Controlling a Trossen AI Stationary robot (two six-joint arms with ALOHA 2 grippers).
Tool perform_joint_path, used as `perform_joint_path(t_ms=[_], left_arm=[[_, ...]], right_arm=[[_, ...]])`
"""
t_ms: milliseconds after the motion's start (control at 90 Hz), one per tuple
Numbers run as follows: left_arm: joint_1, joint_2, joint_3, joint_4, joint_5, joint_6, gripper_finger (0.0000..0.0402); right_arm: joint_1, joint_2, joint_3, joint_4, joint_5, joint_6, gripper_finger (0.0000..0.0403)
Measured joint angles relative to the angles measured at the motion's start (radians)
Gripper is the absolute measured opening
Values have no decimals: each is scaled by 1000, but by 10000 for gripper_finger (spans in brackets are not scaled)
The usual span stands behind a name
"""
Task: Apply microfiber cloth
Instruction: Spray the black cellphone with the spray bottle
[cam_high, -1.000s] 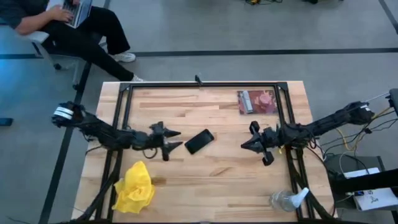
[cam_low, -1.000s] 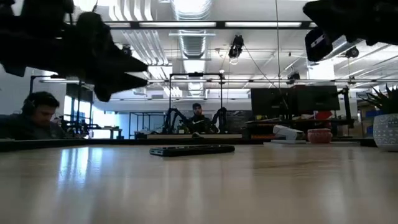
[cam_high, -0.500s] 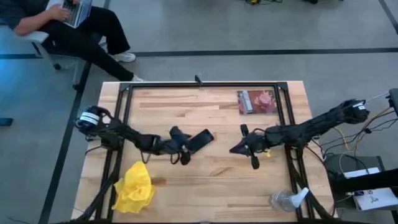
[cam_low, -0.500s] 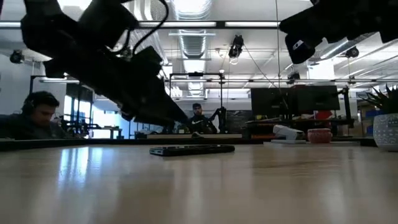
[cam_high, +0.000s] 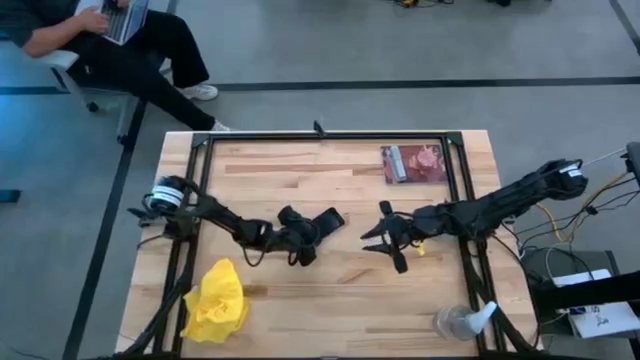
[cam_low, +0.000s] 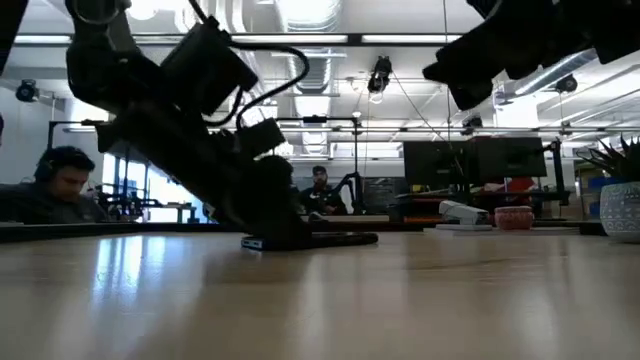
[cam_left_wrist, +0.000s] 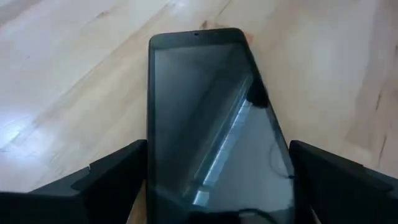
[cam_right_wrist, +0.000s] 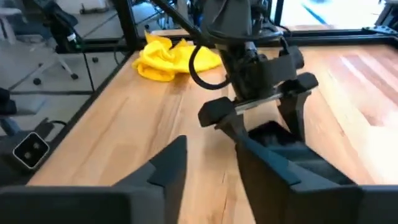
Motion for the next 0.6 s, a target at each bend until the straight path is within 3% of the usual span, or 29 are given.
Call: perform_joint_path(t_ms=[133, 256, 333, 600], left_arm=[[0, 26, 0, 3, -5, -7, 371], [0, 30, -1, -14, 5, -8, 342], [0, 28, -1, -33, 12, -6, 321], [1, 25, -1, -44, 21, 18, 321]], right_arm=[[0, 4, -1, -6, 8, 1, 175], [-6, 7, 0, -9, 9, -1, 188], [-7, 9, 0, -5, 17, -1, 190], [-6, 3, 0, -20, 82, -8, 178]])
